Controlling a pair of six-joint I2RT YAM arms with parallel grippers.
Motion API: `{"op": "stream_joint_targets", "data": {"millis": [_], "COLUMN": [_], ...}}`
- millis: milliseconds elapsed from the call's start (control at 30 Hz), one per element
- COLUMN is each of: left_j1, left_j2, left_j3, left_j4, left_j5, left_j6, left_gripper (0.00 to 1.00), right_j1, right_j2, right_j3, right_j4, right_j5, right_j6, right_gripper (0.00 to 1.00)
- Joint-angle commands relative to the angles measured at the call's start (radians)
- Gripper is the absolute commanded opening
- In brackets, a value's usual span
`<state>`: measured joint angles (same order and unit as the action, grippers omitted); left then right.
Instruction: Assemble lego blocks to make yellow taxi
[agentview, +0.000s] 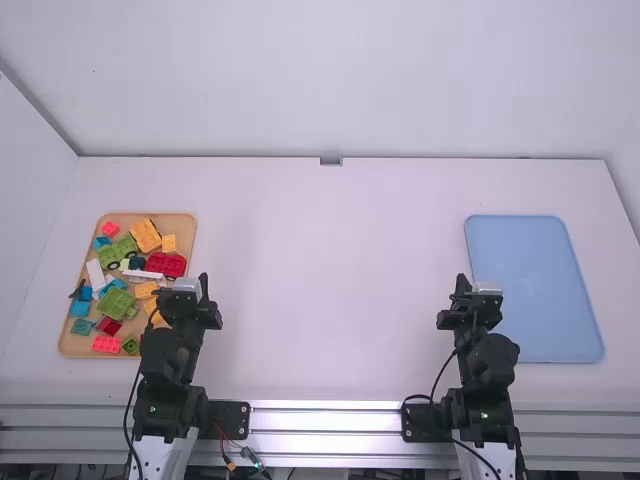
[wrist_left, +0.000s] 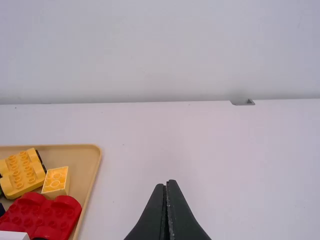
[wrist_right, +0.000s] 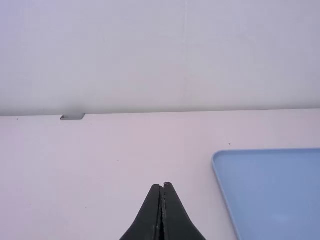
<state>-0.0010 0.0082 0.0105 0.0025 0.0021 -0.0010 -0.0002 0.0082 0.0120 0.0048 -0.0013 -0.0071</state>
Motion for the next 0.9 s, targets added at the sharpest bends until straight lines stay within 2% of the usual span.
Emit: {"op": "stream_joint_targets", "data": {"millis": [0,467,867], "left_j1": [0.000,0.010,0.031], "left_j2": [0.000,0.083,0.309], "left_j3": [0.000,0.066,0.231], "left_j4": [0.000,-0.010,-0.023], "left_j5": [0.000,-0.012,-0.079], "left_j6": [0.000,0.000,-0.030], "left_gripper": [0.00,0.08,0.26], "right_j1": [0.000,-0.002,0.000], "right_j2": [0.000,0.075,0.287], "right_j3": [0.000,0.060,0.225], "right_j4": [0.000,-0.006,-0.024], "right_j5": [-0.002,-0.006,-0.016], "right_j6": [0.004,-0.006,0.009], "right_gripper": [0.01,0.09,0.27]}}
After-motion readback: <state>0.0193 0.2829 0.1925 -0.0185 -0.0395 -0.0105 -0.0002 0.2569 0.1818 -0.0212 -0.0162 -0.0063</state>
